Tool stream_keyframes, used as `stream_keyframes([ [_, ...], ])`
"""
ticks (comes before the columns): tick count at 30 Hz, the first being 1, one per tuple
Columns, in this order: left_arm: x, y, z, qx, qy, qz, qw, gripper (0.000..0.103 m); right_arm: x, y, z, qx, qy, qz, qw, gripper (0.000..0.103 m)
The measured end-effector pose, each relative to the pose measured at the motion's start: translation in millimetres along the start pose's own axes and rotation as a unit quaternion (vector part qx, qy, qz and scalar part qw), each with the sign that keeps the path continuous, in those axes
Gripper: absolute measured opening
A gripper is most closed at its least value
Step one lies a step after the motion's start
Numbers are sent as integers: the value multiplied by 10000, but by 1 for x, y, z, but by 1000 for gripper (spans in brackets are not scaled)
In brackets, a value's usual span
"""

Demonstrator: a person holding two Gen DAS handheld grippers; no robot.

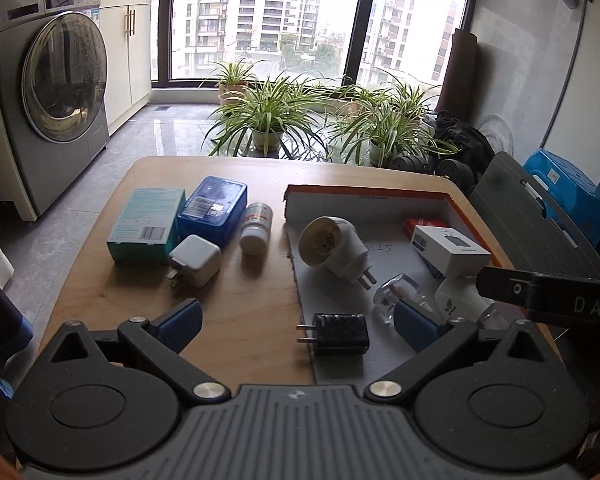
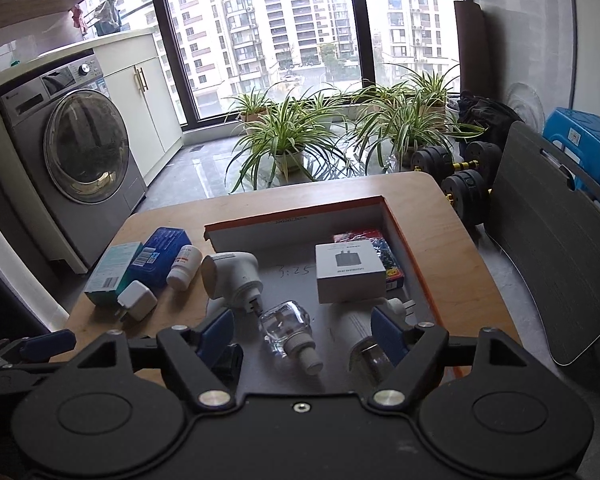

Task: Organize rigid objects
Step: 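Withdraw both grippers from the tray toward the remaining table items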

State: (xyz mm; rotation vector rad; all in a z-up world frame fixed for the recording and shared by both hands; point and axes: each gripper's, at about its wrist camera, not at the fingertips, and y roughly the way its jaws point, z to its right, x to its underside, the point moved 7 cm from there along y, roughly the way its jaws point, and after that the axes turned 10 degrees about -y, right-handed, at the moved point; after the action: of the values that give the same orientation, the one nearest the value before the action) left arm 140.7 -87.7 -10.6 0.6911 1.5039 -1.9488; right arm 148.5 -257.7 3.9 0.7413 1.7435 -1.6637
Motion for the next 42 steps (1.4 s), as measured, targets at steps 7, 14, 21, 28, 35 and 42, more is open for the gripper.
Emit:
stream_keyframes([
  [7,-1,-11,-34,-205,-246,66,9995,103,3,1,-28,-179,-182,-40,9997,90],
  [14,-2,-16,-58,-363,-437,82,9983,103,5,6,-49,-320,-326,-107,9989,90],
  [21,-2,-18,-74,-459,-522,70,9976,103,10,10,-65,-409,-441,-182,9980,90],
  [28,-4,-16,-88,-529,-656,70,9964,103,13,15,-78,-486,-561,-255,9969,90],
  [35,-6,-14,-97,-578,-725,71,9957,103,15,20,-89,-553,-647,-312,9959,90],
  [42,-8,-12,-104,-616,-762,56,9952,103,17,27,-99,-600,-723,-384,9948,90],
])
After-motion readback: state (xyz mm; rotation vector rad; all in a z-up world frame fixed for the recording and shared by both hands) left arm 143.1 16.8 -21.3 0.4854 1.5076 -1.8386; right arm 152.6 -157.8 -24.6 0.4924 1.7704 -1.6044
